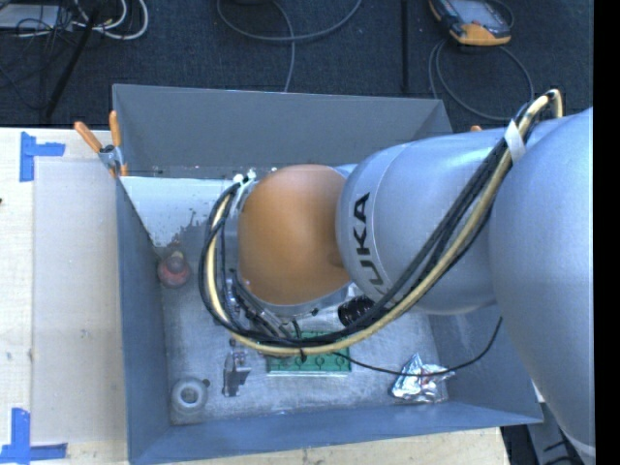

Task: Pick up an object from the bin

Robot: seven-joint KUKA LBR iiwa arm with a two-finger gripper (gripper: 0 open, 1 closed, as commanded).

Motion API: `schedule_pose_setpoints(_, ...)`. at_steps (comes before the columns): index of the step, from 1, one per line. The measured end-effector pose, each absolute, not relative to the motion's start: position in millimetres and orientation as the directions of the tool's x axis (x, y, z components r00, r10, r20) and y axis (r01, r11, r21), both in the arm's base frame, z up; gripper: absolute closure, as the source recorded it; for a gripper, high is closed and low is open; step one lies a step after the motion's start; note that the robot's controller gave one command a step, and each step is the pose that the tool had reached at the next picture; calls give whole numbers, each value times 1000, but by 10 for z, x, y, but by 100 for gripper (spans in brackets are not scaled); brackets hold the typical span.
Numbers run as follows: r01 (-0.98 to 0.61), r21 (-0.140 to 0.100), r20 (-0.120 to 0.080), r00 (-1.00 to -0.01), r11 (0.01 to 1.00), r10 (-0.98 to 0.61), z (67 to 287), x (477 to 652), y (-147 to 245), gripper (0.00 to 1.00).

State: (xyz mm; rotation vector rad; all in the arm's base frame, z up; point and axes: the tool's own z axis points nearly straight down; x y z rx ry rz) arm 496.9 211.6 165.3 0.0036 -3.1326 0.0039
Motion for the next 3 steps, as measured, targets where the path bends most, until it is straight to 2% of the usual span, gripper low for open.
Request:
schedule_pose_setpoints(1,34,0,-3,-999,999,34,729,5177,695,0)
schedule_pose_setpoints(2,32,1,0,-999,999,32,763,5173,730,100)
schedule_pose_setpoints(3,26,1,-7,-1000,1000,26,2140,5082,694,100)
